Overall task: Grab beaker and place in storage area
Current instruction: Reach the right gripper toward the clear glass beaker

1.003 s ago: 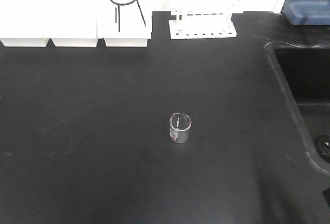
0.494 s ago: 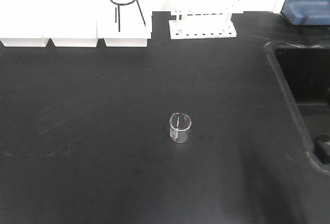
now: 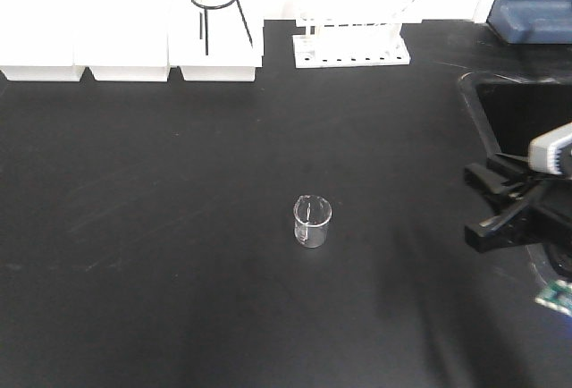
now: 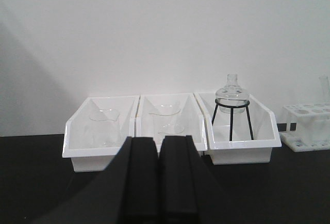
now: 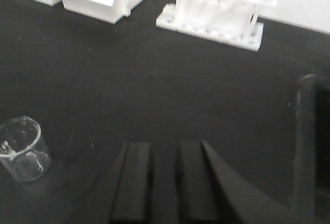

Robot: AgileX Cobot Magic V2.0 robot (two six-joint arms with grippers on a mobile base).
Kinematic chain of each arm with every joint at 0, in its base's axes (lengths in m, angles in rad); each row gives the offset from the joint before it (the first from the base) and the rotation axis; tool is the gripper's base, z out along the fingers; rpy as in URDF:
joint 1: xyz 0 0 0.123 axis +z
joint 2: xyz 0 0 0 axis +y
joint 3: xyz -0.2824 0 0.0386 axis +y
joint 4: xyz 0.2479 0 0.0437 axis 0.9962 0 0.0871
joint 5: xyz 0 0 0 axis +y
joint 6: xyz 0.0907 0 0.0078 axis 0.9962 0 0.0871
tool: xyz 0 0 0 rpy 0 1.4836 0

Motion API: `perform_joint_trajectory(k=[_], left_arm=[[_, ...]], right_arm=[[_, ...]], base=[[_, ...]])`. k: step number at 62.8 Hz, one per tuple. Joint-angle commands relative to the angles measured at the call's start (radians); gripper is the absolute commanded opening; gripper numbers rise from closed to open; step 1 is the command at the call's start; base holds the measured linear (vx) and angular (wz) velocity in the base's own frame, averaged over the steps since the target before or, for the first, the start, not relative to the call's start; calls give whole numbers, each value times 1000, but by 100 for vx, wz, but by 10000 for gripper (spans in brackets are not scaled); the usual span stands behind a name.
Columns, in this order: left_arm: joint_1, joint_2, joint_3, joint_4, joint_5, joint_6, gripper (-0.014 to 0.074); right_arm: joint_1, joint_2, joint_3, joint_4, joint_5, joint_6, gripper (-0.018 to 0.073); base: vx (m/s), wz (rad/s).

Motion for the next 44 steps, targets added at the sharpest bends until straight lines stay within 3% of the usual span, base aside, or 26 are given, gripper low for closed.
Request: perform_joint_trajectory(k=[1, 4, 13, 27, 44], left_arm=[[0, 24, -33, -4, -80, -8, -6], [0, 24, -33, -4, -80, -8, -6], [0, 24, -33, -4, -83, -8, -6], [0, 24, -33, -4, -83, -8, -6], [0, 24, -33, -4, -83, -8, -6]], right_arm=[[-4, 87, -34, 150, 99, -169, 422], [-4, 125, -34, 148, 156, -233, 470], [-4, 258, -34, 133, 324, -233, 573], [-4, 372, -34, 123, 470, -233, 578], [-3, 493, -116, -17, 536, -233, 578]], base=[[0, 0], [0, 0], [0, 0], [0, 0], [0, 0]])
